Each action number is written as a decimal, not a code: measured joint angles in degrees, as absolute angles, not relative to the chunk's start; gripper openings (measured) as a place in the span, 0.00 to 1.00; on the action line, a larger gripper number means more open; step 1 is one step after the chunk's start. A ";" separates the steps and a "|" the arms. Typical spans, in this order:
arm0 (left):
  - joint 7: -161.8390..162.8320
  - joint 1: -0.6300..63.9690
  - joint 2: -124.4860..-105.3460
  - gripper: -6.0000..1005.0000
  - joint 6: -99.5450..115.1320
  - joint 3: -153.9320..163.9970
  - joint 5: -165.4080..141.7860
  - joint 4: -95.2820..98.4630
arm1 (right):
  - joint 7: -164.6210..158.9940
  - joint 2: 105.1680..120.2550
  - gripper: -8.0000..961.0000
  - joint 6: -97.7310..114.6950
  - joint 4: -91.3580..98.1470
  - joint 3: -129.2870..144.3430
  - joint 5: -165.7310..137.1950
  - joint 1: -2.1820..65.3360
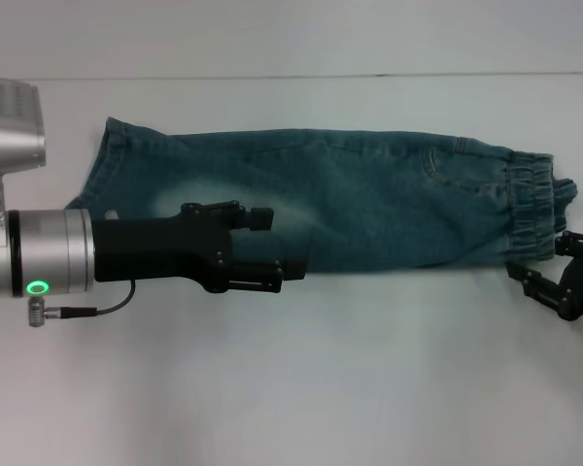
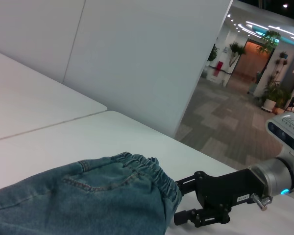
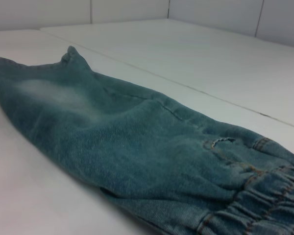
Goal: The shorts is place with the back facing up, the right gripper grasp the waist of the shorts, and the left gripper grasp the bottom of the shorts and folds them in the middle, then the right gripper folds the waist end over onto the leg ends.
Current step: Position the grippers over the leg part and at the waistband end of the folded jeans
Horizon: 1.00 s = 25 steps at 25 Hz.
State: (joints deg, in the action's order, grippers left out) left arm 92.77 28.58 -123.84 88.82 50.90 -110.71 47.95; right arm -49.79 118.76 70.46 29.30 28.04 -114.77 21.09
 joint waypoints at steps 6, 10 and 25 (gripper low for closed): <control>92.50 28.49 -123.91 0.93 88.91 50.94 -110.44 47.75 | -47.76 118.71 0.47 71.08 28.87 27.51 -114.68 21.04; 92.03 28.47 -123.92 0.93 88.76 50.98 -110.19 47.36 | -47.57 118.74 0.35 71.64 28.83 27.86 -114.96 20.90; 80.54 32.34 -124.27 0.85 79.40 51.00 -104.29 36.96 | -54.28 119.49 0.07 85.75 37.06 27.28 -114.82 15.47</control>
